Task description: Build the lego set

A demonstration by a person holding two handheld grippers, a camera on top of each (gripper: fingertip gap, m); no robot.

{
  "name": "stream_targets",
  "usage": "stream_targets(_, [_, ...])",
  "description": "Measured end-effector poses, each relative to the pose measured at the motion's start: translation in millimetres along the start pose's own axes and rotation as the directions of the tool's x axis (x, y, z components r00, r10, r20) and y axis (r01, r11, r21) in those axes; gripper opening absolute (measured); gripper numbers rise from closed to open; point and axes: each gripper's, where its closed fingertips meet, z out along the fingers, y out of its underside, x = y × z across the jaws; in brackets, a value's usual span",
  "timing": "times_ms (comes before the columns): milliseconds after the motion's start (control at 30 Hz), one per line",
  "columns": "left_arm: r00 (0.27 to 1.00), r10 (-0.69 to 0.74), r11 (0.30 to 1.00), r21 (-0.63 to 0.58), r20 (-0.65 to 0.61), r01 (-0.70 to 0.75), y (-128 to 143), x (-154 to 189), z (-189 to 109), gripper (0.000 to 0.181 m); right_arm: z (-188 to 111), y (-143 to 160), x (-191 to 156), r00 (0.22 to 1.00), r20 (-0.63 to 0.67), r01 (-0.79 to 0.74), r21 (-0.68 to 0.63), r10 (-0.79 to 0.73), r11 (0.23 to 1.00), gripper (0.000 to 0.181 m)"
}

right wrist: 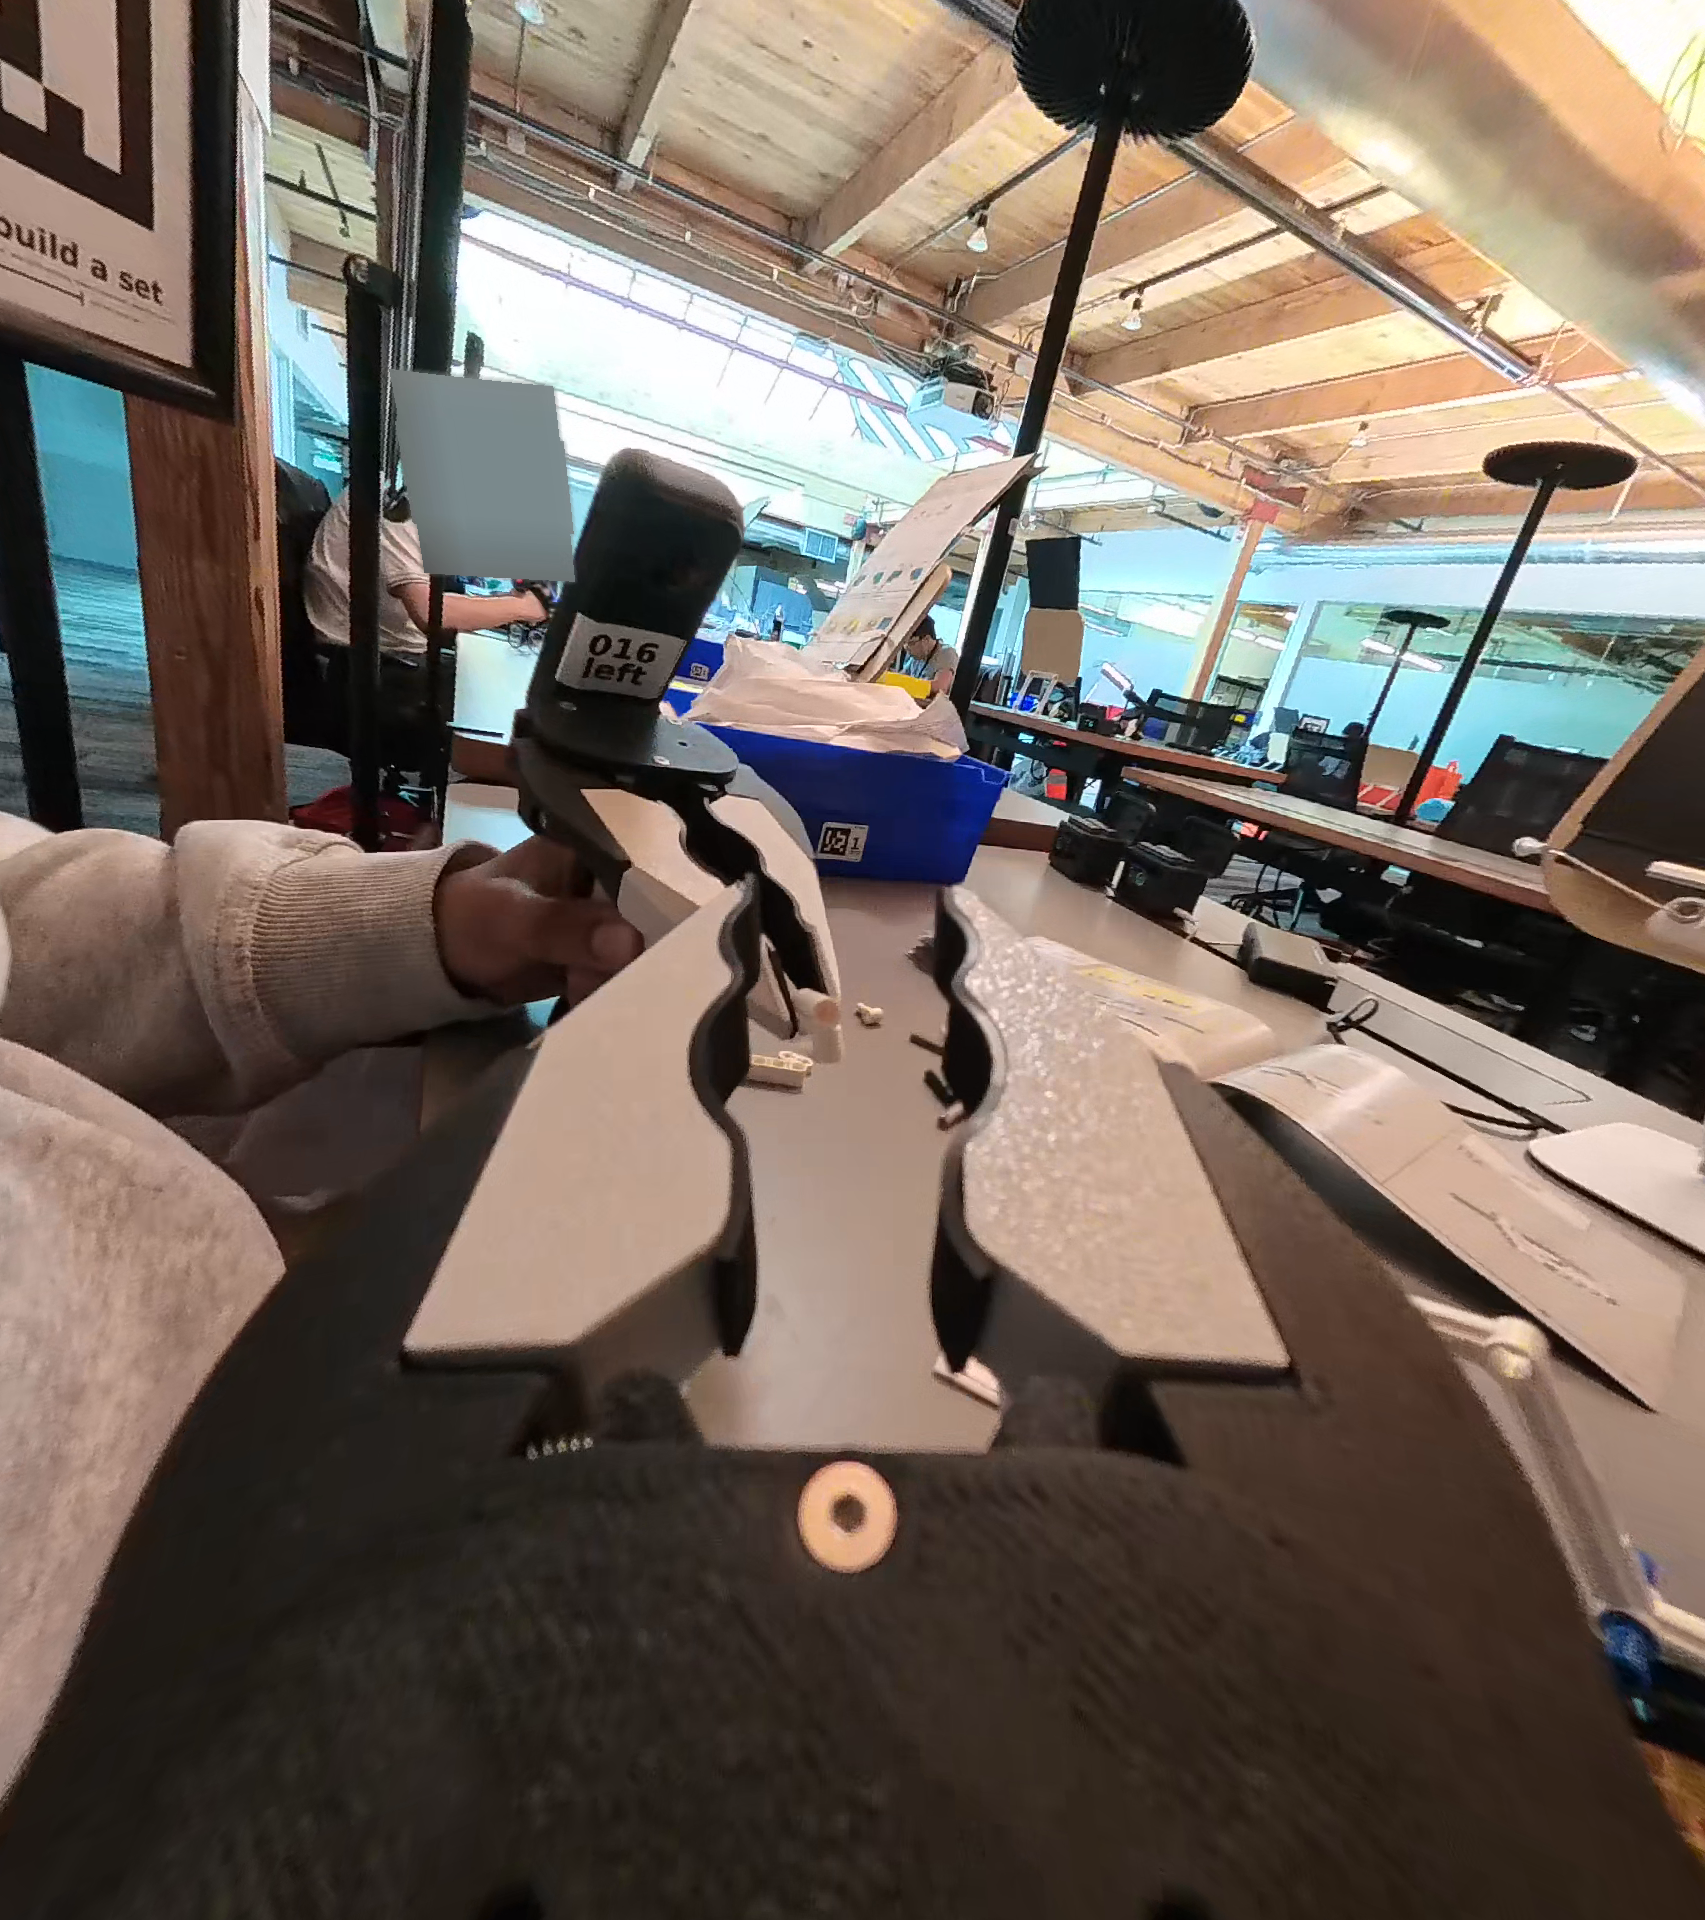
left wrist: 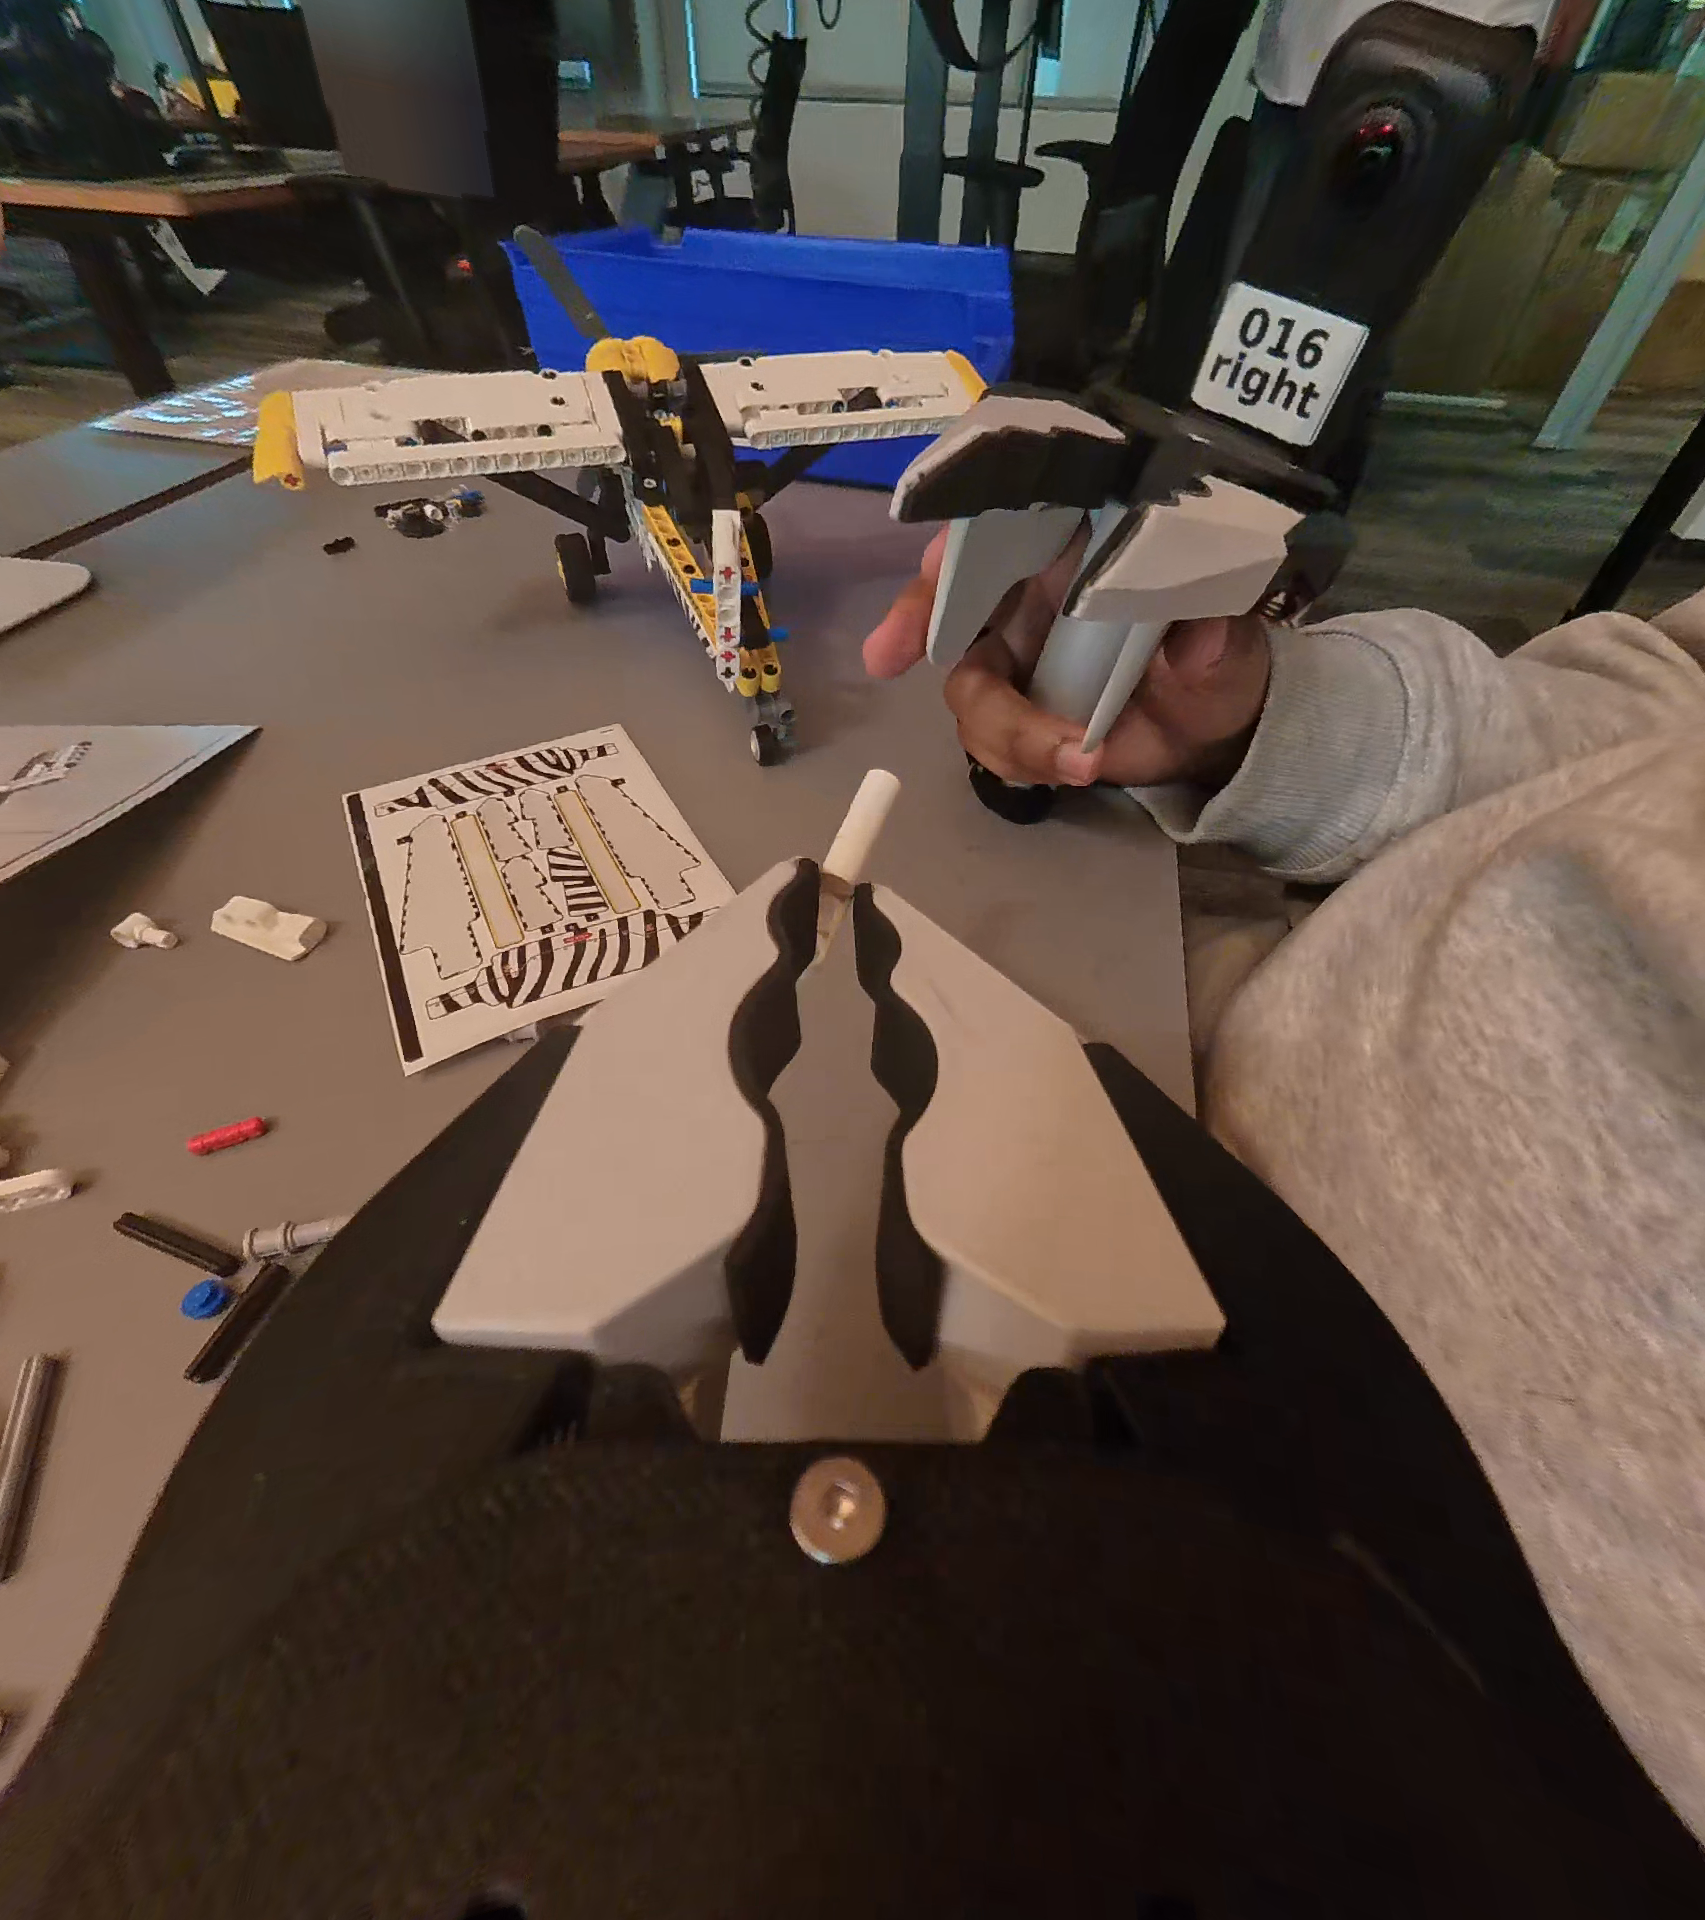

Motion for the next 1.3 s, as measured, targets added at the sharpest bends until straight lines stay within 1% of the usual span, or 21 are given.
stream_targets(200, [1.000, -0.002, 0.999, 0.048, -0.004, 0.002, -5.9, -0.4, -4.0, 0.005, 4.0, 5.4, -5.8, 0.999, 0.022, 0.029, -0.039, -0.028, 0.999, 0.032])
stream_targets(367, [1.000, 0.009, 0.998, 0.062, -0.004, -0.009, -7.7, 0.9, -5.4, 0.005, 11.3, 15.7, -5.8, 0.995, 0.080, -0.048, -0.115, 0.058, 0.992, 0.032])
stream_targets(433, [1.000, 0.013, 0.997, 0.074, 0.005, -0.013, -9.0, 1.1, -7.0, 0.005, 14.0, 20.1, -7.3, 0.993, 0.095, -0.057, -0.147, 0.072, 0.988, 0.034])
stream_targets(600, [1.000, 0.002, 0.993, 0.116, -0.004, -0.001, -13.5, 4.5, -12.0, 0.005, 16.6, 24.5, -12.4, 0.994, 0.107, -0.018, -0.176, 0.037, 0.984, 0.029])
stream_targets(767, [0.999, 0.044, 0.997, 0.071, -0.010, -0.043, -8.6, 10.4, -6.6, 0.005, 16.3, 24.3, -15.5, 0.988, 0.141, -0.031, -0.176, 0.057, 0.984, 0.025])
stream_targets(833, [0.998, 0.070, 0.996, 0.057, -0.005, -0.070, -6.9, 12.9, -4.9, 0.005, 18.7, 29.3, -19.8, 0.985, 0.165, -0.018, -0.211, 0.054, 0.977, 0.021])
stream_targets(967, [0.996, 0.091, 0.995, 0.038, 0.002, -0.091, -4.9, 14.5, -2.8, 0.005, 23.8, 41.0, -26.1, 0.985, 0.173, 0.049, -0.281, 0.001, 0.958, 0.021])
stream_targets(1033, [0.995, 0.097, 0.995, 0.036, 0.000, -0.097, -4.5, 15.2, -2.6, 0.005, 23.4, 39.9, -25.8, 0.986, 0.165, 0.059, -0.274, -0.014, 0.960, 0.016])
stream_targets(1167, [0.994, 0.113, 0.993, 0.031, 0.010, -0.113, -4.1, 15.8, -2.1, 0.005, 19.9, 32.0, -22.2, 0.987, 0.159, 0.022, -0.227, 0.015, 0.974, 0.006])
stream_targets(1233, [0.993, 0.115, 0.993, 0.031, 0.013, -0.115, -4.1, 15.7, -2.2, 0.005, 20.2, 32.6, -21.9, 0.988, 0.154, 0.027, -0.231, 0.009, 0.973, 0.006])
stream_targets(1300, [0.993, 0.115, 0.993, 0.030, 0.011, -0.115, -4.0, 16.0, -2.0, 0.005, 21.4, 35.0, -23.7, 0.988, 0.154, 0.052, -0.244, -0.015, 0.968, 0.011])
